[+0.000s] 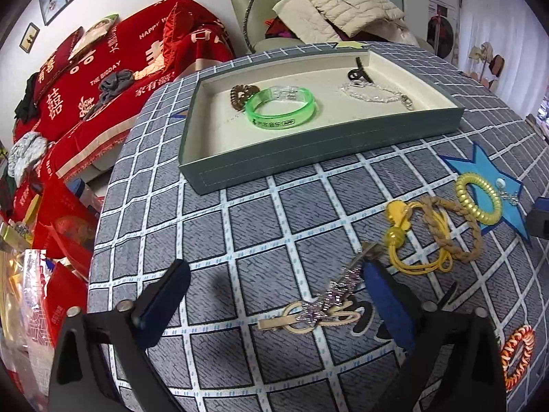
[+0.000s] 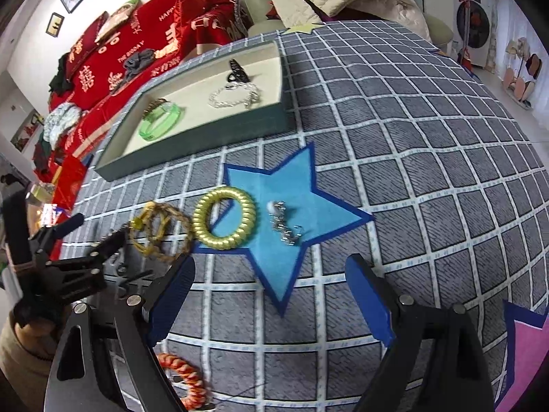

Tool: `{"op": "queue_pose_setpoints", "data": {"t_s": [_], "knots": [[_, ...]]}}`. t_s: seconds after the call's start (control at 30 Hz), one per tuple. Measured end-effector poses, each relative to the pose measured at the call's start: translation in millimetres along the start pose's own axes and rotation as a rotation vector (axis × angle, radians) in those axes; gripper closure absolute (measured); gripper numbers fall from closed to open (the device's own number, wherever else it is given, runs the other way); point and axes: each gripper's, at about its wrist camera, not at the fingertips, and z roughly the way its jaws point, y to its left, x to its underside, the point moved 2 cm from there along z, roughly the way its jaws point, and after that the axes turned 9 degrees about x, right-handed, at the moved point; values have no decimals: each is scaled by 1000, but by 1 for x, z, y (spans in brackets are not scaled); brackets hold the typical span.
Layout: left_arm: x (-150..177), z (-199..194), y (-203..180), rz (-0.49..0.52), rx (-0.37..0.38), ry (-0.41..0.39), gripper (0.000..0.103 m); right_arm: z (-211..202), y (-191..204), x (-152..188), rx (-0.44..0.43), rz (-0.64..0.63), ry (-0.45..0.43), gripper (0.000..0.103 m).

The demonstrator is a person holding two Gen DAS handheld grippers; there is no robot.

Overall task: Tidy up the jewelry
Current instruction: 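Move both tools back over the remaining jewelry on the table, then grasp the star-studded hair clip with the left tool while the right grasps the silver earring, then carry the star hair clip and silver earring over the tray and lower them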

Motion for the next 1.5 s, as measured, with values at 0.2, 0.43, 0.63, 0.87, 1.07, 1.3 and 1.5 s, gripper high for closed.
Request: {"op": "queue_pose_setpoints", "data": {"t_s": [0.2, 0.43, 0.63, 0.87, 1.07, 1.3, 1.5], "knots": [[-1, -2, -5, 21, 23, -1, 2, 7, -6, -2, 41, 1, 1, 12], [-1, -4, -13, 56, 61, 1, 20, 15, 8, -10, 133, -111, -22, 33], [-1, -6, -21, 84, 116, 14, 45, 19, 22, -14, 174, -215, -40, 55], [-1, -6, -30, 117, 140, 20, 70, 18, 28, -15, 147, -237, -37, 90], [-3, -12, -20, 58, 156, -6, 70, 13, 22, -14, 112, -188, -42, 90], [-9, -27, -5, -13, 189, -46, 70, -2, 9, -17, 40, -115, -60, 90], [-18, -41, 1, -36, 200, -84, 70, -16, 10, -28, -13, -84, -85, 90]]}}
